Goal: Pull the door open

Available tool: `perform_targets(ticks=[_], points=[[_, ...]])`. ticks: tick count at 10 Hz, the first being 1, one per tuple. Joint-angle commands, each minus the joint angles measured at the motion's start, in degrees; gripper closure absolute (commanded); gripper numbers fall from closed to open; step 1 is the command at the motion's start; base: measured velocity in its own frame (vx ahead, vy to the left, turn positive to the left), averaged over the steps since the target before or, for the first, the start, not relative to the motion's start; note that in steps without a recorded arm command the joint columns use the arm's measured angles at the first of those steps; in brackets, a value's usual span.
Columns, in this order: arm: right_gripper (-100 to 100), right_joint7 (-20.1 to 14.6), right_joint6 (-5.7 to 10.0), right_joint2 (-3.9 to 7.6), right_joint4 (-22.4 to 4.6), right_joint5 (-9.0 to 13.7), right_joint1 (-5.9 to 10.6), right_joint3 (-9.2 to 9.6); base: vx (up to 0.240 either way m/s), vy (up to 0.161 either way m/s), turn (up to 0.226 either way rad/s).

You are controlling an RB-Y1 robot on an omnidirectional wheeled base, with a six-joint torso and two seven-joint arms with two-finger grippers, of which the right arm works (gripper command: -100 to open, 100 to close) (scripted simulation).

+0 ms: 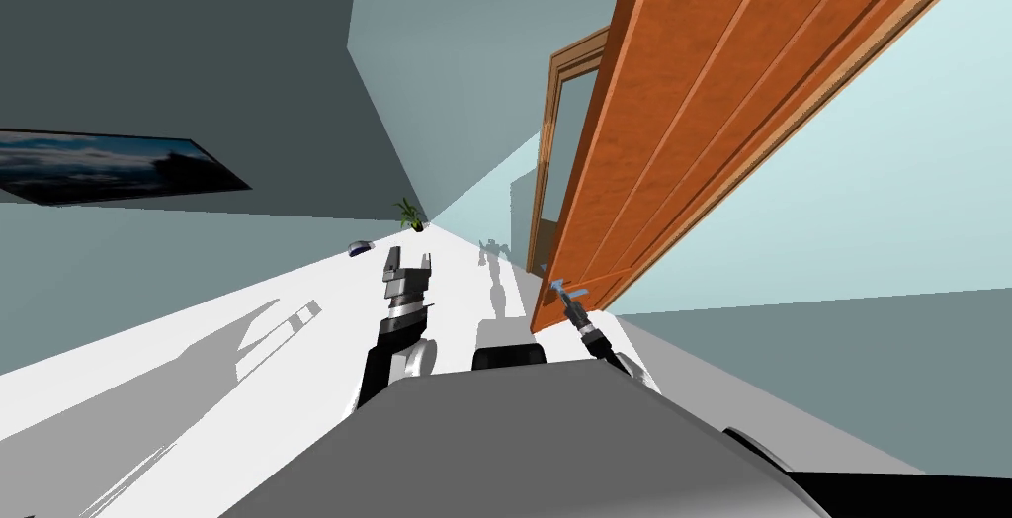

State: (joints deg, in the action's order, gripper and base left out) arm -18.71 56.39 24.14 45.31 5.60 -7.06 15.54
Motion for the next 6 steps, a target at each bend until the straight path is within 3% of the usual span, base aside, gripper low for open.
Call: perform_targets(ticks=[1, 3, 6], points=[[100, 0.28, -1.02, -0.24, 0.67, -0.46, 0.69, -0.11, -0.049, -0.171, 0.067], [100, -0.22, 0.05, -0.45, -1.01, -0.35, 1.02, 0.44, -0.045, -0.021, 0.134], [100, -1.23, 2.30, 0.52, -5.04, 0.69, 2.24, -0.41, -0.186, 0.005, 0.294]])
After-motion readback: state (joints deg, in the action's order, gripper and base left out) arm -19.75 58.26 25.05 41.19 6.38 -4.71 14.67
